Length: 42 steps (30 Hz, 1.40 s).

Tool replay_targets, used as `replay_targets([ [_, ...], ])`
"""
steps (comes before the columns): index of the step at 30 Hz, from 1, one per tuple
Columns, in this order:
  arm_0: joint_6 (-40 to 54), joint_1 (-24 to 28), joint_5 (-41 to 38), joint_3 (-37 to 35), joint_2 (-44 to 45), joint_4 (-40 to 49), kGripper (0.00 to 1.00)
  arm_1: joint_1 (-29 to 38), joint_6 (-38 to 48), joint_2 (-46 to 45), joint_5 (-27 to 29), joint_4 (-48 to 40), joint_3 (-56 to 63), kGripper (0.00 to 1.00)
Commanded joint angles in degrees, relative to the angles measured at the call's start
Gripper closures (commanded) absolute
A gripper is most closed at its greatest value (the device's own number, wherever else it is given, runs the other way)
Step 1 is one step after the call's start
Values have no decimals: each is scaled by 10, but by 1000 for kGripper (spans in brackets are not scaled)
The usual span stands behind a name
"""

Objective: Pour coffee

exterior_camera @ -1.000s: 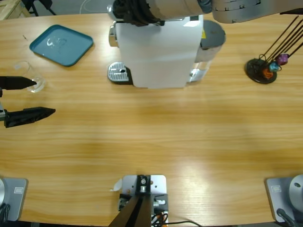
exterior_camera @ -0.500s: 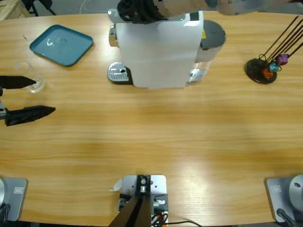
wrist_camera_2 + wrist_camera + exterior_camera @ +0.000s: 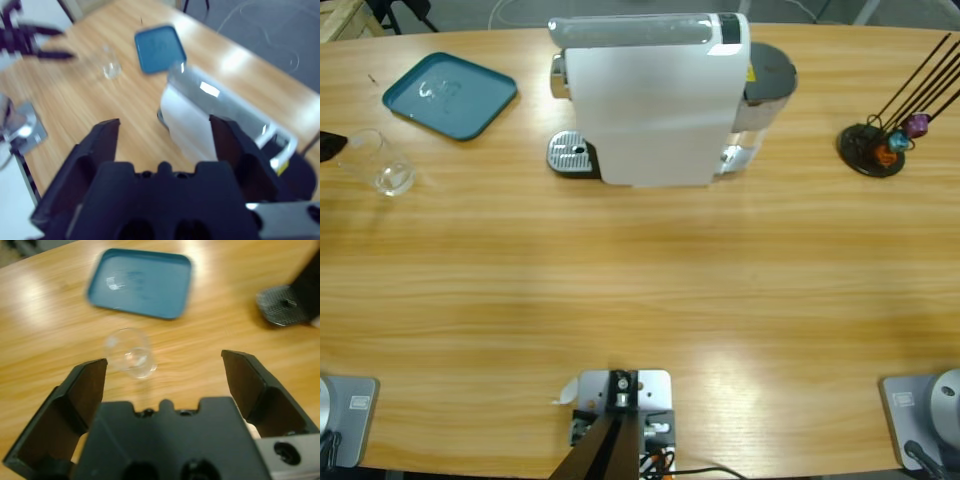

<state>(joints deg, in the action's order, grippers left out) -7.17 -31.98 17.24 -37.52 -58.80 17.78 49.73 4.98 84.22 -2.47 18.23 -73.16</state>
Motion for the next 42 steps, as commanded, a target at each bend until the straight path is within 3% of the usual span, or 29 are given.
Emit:
replay_targets([
  [1, -50, 77, 25, 37, -120, -40, 0, 7, 21, -46, 24, 8, 101, 0],
  [19, -34, 103, 42, 80, -281, -253, 0, 7, 64, -2, 44, -2, 147, 0],
  [27, -28, 104, 43, 95, -321, -291, 0, 3, 68, 33, 45, -7, 144, 0],
  [33, -11, 120, 39, 102, -350, -348, 88, 3, 70, 43, 39, -12, 146, 0],
  [35, -2, 123, 38, 107, -350, -366, 169, 3, 70, 42, 38, -10, 149, 0],
  [37, 7, 123, 37, 112, -351, -367, 319, 2, 71, 43, 38, -9, 150, 0],
  [39, 4, 122, 33, 122, -352, -377, 552, 1, 72, 44, 38, -9, 147, 0],
  [40, 4, 122, 31, 132, -352, -388, 723, 1, 72, 46, 38, -9, 145, 0],
  [42, 2, 122, 30, 145, -352, -400, 759, 1, 72, 49, 38, -10, 141, 0],
])
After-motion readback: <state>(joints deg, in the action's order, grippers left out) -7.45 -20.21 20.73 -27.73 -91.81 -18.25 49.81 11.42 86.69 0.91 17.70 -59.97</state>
